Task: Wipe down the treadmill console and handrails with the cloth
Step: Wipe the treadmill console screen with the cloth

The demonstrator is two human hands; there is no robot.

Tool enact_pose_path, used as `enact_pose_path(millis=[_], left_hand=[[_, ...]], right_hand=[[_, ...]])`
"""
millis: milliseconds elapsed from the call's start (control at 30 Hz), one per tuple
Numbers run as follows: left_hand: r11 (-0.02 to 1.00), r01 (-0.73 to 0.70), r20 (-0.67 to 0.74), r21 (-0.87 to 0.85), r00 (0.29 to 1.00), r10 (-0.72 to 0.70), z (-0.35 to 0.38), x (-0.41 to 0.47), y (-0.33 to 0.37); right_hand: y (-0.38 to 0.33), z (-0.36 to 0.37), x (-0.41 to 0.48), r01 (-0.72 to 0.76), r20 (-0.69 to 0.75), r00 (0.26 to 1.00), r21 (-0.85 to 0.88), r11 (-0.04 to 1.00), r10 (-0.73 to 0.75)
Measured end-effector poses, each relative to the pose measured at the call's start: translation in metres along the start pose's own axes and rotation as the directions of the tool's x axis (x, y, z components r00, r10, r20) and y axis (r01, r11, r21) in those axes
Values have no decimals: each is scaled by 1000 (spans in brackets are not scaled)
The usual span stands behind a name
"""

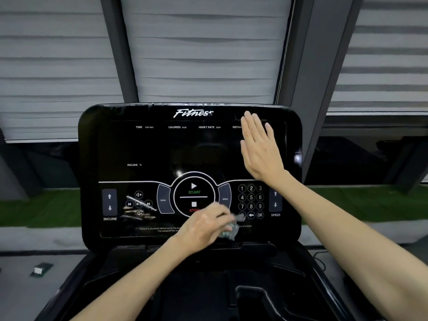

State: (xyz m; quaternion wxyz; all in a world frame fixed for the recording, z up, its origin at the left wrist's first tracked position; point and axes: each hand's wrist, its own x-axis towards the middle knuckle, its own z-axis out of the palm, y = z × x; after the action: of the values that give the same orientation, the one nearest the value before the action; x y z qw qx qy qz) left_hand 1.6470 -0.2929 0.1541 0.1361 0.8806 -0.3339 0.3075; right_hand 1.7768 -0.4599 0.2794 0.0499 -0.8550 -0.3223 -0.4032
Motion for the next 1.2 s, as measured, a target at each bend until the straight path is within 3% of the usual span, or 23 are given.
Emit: enact_pose_path(millis=[167,300,533,667,833,933,1000,1100,1200], left_hand=[[992,114,-219,54,971,-100,-36,77,-19],[980,193,-269,55,948,-171,-46,93,-24],[998,-6,23,-67,1000,7,21,5,22],[996,-85,62,17,995,83,9,23,15],[989,75,-176,125,983,-52,-56,91,-30],[957,260,-330,127,921,-207,-84,117,-45],[946,305,-393,107,887,-242,-82,119,-41],[970,214,-331,112,929,-166,-53,100,-26],[996,52,-144,76,989,-40,-15,63,-6]], right_hand=[[8,-4,2,48,20,999,-38,998,-47],[15,-6,3,82,24,996,-48,995,-81],[14,-10,1,86,46,995,-50,995,-84],[17,-13,0,99,68,993,-63,993,-94],[18,-19,2,100,88,992,-57,993,-95],[14,-21,1,86,82,993,-41,995,-83],[12,-21,3,72,81,994,-31,997,-69],[10,-21,3,56,91,994,-26,998,-53],[6,-24,1,42,92,995,-8,999,-41]])
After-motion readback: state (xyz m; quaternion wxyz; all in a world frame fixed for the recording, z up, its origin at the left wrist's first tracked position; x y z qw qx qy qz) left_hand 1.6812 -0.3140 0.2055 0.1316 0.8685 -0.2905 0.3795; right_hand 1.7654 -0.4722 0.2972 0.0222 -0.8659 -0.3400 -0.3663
